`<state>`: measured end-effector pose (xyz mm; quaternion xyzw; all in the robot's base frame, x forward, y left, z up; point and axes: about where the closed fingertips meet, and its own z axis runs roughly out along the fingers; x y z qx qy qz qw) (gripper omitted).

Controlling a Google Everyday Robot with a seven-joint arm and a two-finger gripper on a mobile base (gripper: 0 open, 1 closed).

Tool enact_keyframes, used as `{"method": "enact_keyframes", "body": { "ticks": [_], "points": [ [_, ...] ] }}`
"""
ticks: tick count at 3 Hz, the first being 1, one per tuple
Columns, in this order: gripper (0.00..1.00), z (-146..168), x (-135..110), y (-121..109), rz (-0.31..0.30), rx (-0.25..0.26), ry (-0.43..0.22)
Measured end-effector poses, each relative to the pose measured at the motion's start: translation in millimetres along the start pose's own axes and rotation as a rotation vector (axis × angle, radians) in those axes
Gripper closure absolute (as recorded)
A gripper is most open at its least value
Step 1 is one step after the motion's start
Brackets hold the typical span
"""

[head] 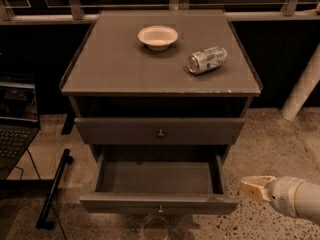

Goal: Close middle drawer

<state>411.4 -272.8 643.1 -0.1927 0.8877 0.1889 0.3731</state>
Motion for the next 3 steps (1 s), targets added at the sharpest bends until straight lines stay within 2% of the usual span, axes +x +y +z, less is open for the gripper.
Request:
{"method": "enact_keyframes", "body": {
  "ticks": [1, 2, 3],
  "points": [
    [1.0, 38, 17, -21, 0.084, -0.001, 0.004],
    [1.0, 42, 22, -19, 0.082, 0.004, 0.008],
    [1.0, 52, 60, -35, 0.189, 0.043, 0.017]
  ]
}}
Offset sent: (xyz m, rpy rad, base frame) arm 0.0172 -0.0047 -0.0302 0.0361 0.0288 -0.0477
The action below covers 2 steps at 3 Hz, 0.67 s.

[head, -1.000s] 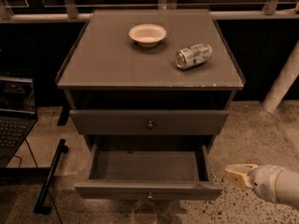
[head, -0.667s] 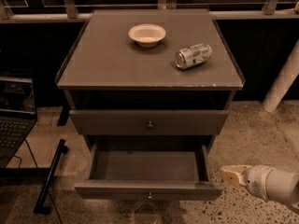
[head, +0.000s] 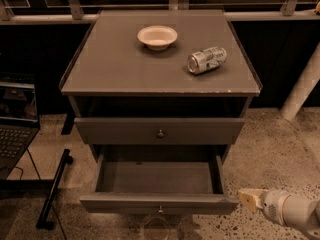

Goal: Close middle drawer

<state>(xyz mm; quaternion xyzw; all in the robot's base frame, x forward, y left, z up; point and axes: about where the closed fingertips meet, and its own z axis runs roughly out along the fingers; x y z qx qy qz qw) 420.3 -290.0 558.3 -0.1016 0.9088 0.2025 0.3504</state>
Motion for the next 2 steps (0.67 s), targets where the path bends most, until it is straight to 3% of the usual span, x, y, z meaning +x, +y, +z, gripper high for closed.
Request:
{"method": "enact_keyframes", "body": {
  "ticks": [2],
  "points": [
    [1.0, 44, 70, -34, 0.2, 0.01, 0.088]
  ]
}}
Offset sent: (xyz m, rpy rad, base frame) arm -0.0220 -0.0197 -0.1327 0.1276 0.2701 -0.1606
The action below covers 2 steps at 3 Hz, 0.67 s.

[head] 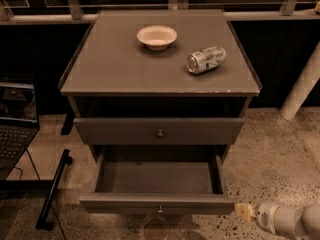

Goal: Close middle drawer

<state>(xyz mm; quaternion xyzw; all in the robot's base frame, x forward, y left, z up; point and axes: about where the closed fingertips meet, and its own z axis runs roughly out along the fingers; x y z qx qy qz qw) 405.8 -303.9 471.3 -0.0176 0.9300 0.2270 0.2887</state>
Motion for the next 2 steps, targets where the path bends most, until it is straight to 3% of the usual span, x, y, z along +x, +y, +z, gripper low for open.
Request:
{"method": "enact_keyframes", "body": {
  "ticks": [2],
  "points": [
    [1.0, 38, 26, -8, 0.092, -0.063, 0.095]
  ]
}}
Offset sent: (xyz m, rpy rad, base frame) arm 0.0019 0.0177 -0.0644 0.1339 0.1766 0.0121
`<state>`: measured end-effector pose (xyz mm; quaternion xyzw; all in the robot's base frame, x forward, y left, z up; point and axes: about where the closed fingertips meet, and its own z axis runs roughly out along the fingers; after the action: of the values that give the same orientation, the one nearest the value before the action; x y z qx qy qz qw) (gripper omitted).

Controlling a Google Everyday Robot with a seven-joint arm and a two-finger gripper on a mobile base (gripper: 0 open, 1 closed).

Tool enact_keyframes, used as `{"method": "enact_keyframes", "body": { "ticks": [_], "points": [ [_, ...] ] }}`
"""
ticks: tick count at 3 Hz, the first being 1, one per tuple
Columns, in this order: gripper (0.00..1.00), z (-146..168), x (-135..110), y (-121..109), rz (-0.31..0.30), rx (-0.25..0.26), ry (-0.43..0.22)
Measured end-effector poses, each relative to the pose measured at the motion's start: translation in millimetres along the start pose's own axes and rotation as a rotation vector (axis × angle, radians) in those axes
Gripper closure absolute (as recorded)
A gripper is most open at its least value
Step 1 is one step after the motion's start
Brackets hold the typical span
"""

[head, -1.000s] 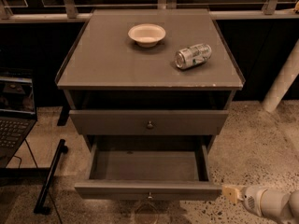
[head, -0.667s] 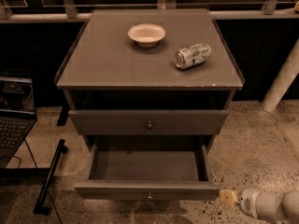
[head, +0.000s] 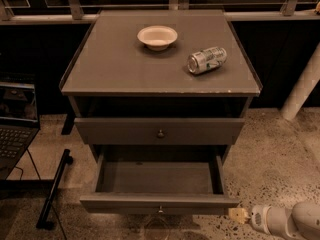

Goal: Close middle drawer

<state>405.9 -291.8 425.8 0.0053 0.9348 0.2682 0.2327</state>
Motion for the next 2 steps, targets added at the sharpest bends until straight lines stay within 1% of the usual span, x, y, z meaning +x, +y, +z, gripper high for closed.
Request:
{"method": "enact_keyframes", "body": {
  "ticks": [1, 2],
  "points": [
    [1.0, 13, 0, -1, 0.015, -0.024, 0.02],
    [1.0, 30, -8, 1, 0.012, -0.071, 0.012]
  ]
}}
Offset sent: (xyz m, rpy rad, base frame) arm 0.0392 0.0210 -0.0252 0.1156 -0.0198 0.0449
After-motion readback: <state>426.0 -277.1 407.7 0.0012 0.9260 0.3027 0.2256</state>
